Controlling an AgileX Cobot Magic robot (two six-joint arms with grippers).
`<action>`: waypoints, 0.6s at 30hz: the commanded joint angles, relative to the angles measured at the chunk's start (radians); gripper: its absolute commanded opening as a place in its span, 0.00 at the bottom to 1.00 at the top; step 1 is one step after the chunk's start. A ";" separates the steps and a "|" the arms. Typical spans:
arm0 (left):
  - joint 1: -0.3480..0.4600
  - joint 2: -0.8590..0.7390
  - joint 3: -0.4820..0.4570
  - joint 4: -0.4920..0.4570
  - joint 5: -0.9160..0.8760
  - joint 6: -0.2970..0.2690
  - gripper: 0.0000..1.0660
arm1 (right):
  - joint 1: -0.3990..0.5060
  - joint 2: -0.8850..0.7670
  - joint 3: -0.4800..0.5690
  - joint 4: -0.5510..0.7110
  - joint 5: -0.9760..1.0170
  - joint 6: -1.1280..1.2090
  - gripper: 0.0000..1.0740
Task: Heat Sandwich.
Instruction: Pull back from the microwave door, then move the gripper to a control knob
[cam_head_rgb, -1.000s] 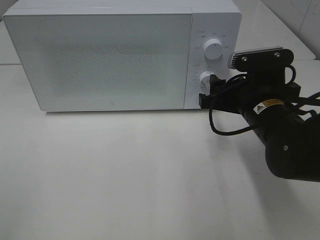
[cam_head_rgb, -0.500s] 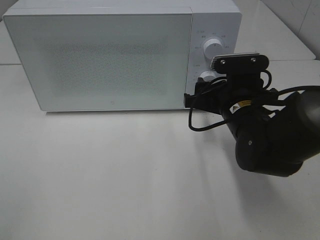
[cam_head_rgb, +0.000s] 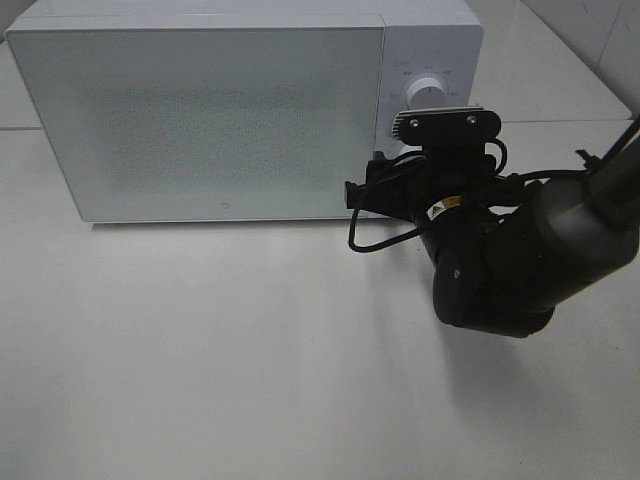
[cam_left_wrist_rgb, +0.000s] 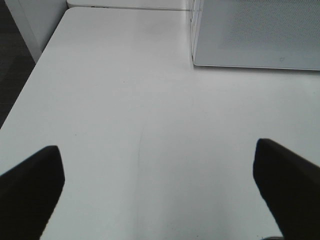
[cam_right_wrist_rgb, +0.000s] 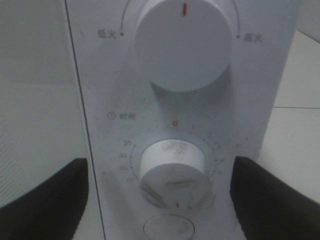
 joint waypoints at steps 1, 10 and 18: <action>0.001 -0.024 0.002 -0.002 -0.009 0.000 0.92 | 0.001 0.037 -0.040 0.002 -0.003 0.002 0.70; 0.001 -0.024 0.002 -0.002 -0.009 0.000 0.92 | -0.022 0.041 -0.053 0.003 -0.002 0.001 0.70; 0.001 -0.024 0.002 -0.002 -0.009 0.000 0.92 | -0.022 0.041 -0.053 0.003 -0.001 0.001 0.59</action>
